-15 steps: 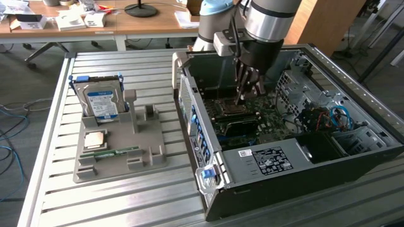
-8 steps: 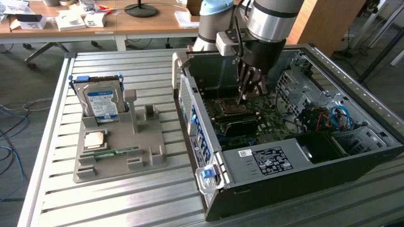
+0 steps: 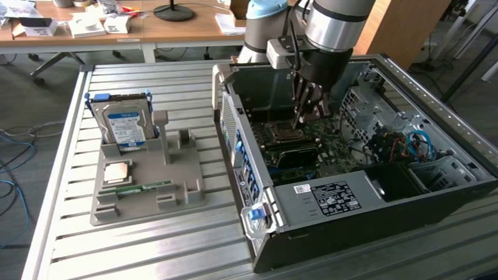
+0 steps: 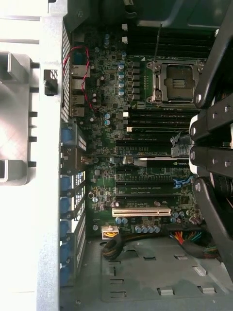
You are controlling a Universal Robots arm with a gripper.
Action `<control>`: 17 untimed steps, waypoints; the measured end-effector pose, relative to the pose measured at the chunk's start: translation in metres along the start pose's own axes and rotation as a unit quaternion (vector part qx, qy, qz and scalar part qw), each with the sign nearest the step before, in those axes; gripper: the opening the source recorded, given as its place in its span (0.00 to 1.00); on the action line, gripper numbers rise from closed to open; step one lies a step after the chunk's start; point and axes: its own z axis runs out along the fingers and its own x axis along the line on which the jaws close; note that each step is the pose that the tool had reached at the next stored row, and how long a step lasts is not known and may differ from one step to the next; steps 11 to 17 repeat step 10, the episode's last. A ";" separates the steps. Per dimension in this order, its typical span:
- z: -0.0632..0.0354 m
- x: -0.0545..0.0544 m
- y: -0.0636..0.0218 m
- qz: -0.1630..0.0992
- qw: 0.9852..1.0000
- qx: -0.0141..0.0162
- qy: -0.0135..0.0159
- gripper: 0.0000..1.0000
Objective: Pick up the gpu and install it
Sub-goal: 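Press down on the gpu until it lock into place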
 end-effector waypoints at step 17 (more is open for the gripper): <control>0.0000 0.000 -0.0023 0.000 1.000 0.000 0.000 0.11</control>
